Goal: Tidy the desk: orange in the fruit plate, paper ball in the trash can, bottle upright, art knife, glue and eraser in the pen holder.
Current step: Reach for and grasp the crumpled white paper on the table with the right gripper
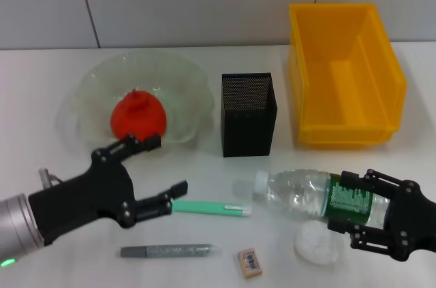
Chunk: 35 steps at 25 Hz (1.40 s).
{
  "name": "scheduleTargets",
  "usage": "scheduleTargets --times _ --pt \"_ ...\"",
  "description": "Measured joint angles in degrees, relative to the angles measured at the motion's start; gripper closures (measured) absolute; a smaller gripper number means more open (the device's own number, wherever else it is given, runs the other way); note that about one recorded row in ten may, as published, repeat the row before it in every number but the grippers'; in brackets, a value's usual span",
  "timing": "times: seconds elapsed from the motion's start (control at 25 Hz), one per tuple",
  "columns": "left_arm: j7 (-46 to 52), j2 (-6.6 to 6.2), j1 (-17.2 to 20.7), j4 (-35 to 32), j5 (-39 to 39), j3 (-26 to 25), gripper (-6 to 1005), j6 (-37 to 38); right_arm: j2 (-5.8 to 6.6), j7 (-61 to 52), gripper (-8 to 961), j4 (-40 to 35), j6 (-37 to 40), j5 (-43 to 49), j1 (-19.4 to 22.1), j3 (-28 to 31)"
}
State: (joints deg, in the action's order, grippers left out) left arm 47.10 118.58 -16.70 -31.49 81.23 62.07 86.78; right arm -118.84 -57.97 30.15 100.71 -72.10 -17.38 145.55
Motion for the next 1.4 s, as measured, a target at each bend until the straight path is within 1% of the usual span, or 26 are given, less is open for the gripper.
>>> scheduleTargets --times 0.12,0.24,0.28,0.4,0.52,0.88,0.96,1.08,1.16,1.32,1.4 --pt "-0.2 -0.01 0.4 0.8 0.0 0.9 134 0.0 0.01 -3.8 167 3.5 0.9 0.3 0.1 -0.1" --pt "0.0 -0.04 0.6 0.9 0.1 1.3 134 0.0 -0.03 -5.3 167 5.3 1.8 0.4 0.2 -0.1" --pt "0.0 -0.04 0.6 0.9 0.1 1.3 134 0.0 -0.04 -5.4 167 5.4 2.0 0.4 0.3 -0.1" --pt "1.5 -0.21 0.6 0.3 1.7 3.7 134 1.7 -0.05 -5.4 167 5.9 2.1 0.4 0.6 0.0" --pt "1.9 -0.13 0.4 -0.2 3.0 5.0 135 1.6 -0.07 -5.4 167 6.2 2.1 0.4 1.0 0.0" --pt "1.9 0.04 0.0 0.0 3.4 5.2 135 0.8 -0.08 -6.7 168 7.3 2.3 1.1 1.6 -0.4" --pt "1.9 0.02 0.0 0.1 3.4 5.0 135 0.7 -0.08 -9.8 168 10.6 2.9 3.0 1.4 -0.5" --pt "2.0 -0.04 0.0 0.1 3.4 4.9 136 0.5 -0.06 -21.6 168 21.3 4.2 7.5 -0.4 -2.7" --pt "2.1 -0.1 0.3 0.1 3.4 4.8 136 0.5 0.23 -30.9 168 29.4 5.4 10.3 -2.1 -6.9" --pt "2.1 -0.14 0.6 0.2 3.4 4.8 136 0.4 0.65 -44.7 168 44.8 8.0 14.6 -5.7 -15.8" --pt "2.1 -0.19 1.1 0.2 3.2 4.5 136 0.4 1.5 -52.3 168 51.0 9.7 17.0 -8.7 -21.2"
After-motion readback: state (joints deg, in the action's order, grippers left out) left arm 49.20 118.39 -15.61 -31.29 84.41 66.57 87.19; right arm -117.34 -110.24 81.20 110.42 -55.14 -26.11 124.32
